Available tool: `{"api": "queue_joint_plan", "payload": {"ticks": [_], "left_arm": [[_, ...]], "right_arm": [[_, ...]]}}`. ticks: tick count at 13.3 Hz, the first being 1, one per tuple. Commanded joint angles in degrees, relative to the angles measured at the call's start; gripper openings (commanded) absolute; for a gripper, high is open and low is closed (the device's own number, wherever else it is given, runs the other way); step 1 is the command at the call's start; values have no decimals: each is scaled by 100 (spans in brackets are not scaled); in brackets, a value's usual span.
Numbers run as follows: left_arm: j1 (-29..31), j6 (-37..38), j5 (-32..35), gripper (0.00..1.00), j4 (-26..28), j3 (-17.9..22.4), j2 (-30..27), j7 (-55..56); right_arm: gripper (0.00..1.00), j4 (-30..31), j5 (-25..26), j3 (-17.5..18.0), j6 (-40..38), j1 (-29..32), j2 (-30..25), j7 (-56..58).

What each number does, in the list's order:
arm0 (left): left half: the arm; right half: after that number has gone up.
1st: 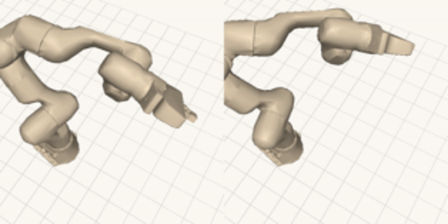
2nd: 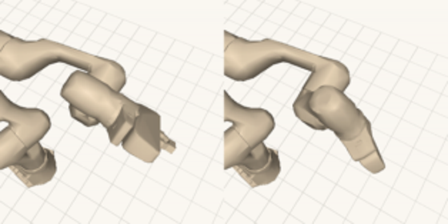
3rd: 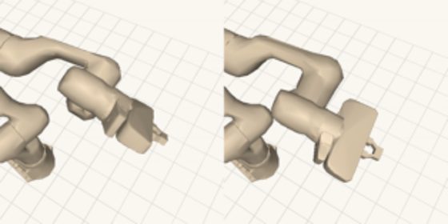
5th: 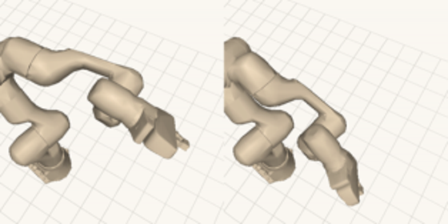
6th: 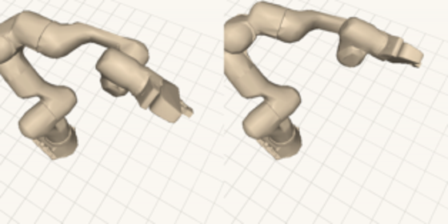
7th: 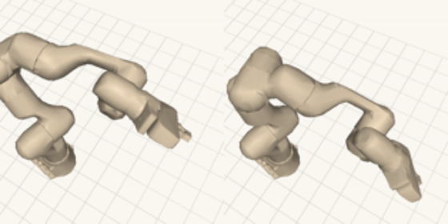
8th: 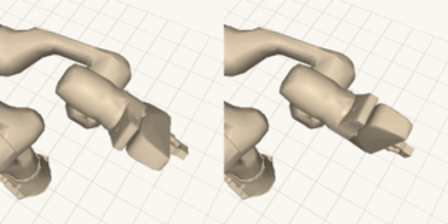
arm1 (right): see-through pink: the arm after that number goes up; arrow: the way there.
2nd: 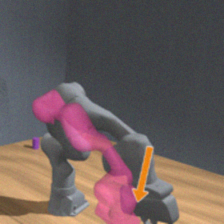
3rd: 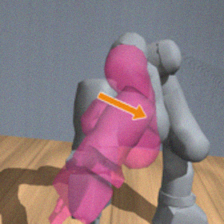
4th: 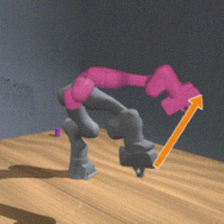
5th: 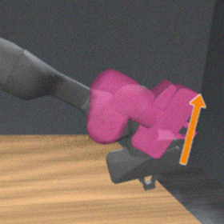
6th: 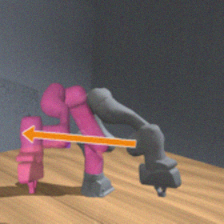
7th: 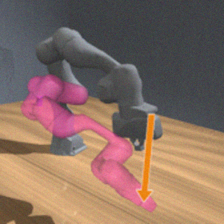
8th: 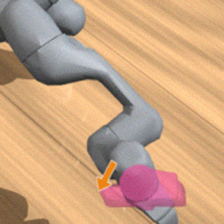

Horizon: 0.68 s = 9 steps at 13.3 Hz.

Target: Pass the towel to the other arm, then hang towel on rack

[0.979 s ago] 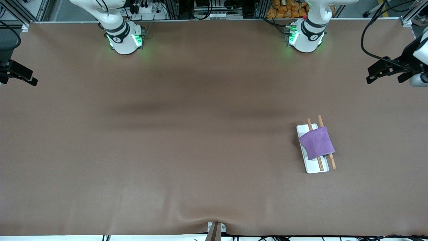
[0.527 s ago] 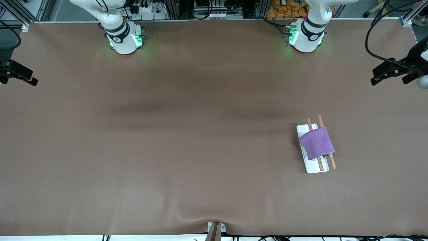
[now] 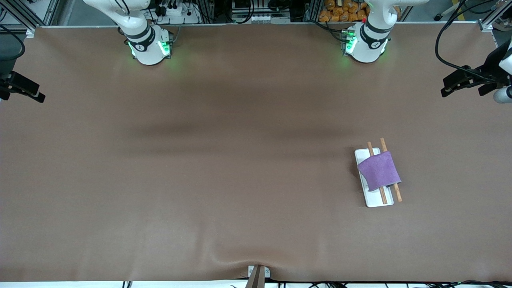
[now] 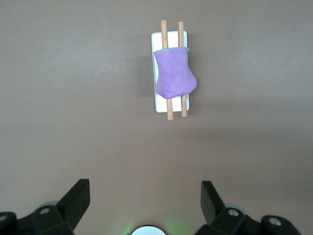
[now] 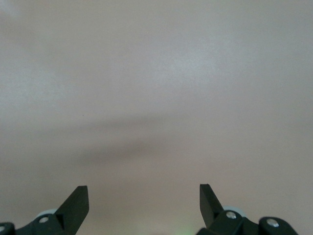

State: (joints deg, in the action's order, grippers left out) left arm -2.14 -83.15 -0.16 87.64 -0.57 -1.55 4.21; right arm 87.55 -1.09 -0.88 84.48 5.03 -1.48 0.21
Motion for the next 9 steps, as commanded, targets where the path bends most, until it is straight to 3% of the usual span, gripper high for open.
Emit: {"api": "queue_joint_plan", "payload": {"ticks": [1,9], "left_arm": [[-103,54,16,100,61,13,-126,71],[-111,89,245,100,25,13,-135,62]], "right_arm": [[100,-80,13,62,-46,59,16,-39],[100,-80,30,71,-64,-28,16,-30]]}}
